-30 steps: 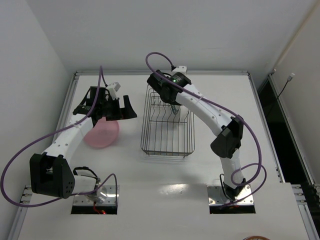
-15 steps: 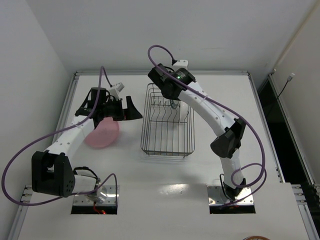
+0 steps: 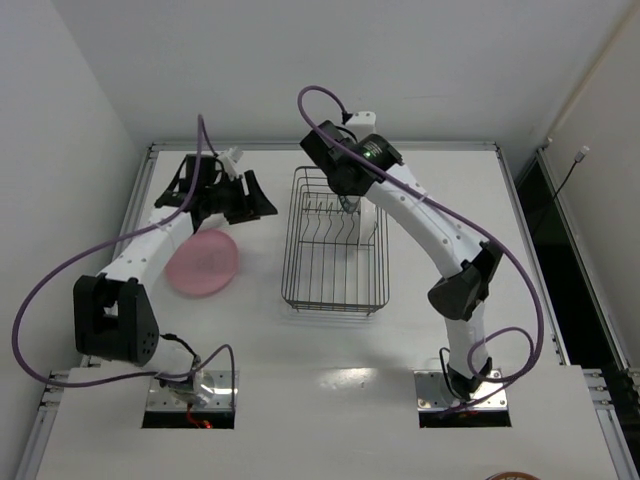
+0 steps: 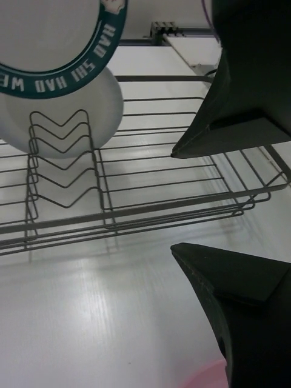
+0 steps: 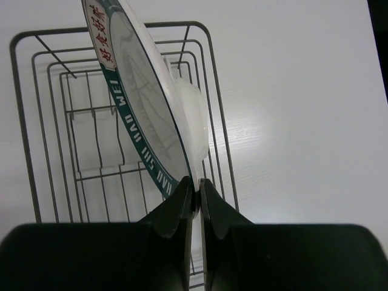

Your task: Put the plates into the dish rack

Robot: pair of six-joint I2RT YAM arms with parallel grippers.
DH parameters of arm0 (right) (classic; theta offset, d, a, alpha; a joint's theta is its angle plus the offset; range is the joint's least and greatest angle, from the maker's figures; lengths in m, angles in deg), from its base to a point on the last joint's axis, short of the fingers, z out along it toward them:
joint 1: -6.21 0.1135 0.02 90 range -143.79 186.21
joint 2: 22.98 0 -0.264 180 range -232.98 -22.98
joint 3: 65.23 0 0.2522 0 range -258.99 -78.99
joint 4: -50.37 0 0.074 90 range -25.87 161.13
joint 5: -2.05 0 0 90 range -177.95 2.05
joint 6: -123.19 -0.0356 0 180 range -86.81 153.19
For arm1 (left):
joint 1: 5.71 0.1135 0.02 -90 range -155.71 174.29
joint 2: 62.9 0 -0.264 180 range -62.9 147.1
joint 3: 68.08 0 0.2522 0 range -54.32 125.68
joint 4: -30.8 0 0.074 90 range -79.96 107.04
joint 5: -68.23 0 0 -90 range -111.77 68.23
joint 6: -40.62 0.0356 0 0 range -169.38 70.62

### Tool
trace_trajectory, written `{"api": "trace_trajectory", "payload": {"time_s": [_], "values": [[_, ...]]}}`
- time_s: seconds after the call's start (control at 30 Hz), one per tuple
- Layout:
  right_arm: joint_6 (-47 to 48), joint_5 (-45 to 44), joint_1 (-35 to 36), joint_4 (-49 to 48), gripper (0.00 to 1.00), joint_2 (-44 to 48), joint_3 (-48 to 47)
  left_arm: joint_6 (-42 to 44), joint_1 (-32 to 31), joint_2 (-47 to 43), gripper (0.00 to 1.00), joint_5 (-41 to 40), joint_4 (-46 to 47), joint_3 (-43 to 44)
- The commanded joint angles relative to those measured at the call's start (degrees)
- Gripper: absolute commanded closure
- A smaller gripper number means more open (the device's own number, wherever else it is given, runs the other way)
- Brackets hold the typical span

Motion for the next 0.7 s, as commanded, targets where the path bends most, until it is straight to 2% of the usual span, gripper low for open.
{"api": "trace_trajectory", "payload": {"time_s": [0.0,0.13,0.27,0.4,0.57,0.67], "values": [[2.23,-2.05,0.37,-3.69,1.0,6.64,0.7,3.18,-4.55,3.64,0.46,-9.42,-7.01,9.33],[2.84,-2.05,-0.15,-4.31,1.0,8.14,2.9,4.94,-6.33,11.72,0.48,-10.41,-9.42,11.99],[2.85,-2.57,-0.15,-4.84,1.0,10.07,4.22,4.95,-7.47,15.51,0.48,-9.88,-9.42,11.99],[2.85,-2.57,-0.15,-4.84,1.0,10.69,5.28,6.17,-8.0,17.37,0.39,-11.19,-10.91,12.52],[2.85,-2.05,-0.15,-6.68,1.0,12.36,6.6,6.7,-9.4,19.29,0.39,-11.73,-11.44,13.05],[2.85,-2.05,-0.15,-6.69,1.0,12.88,7.21,7.23,-10.98,20.61,0.47,-12.34,-12.06,13.66]]}}
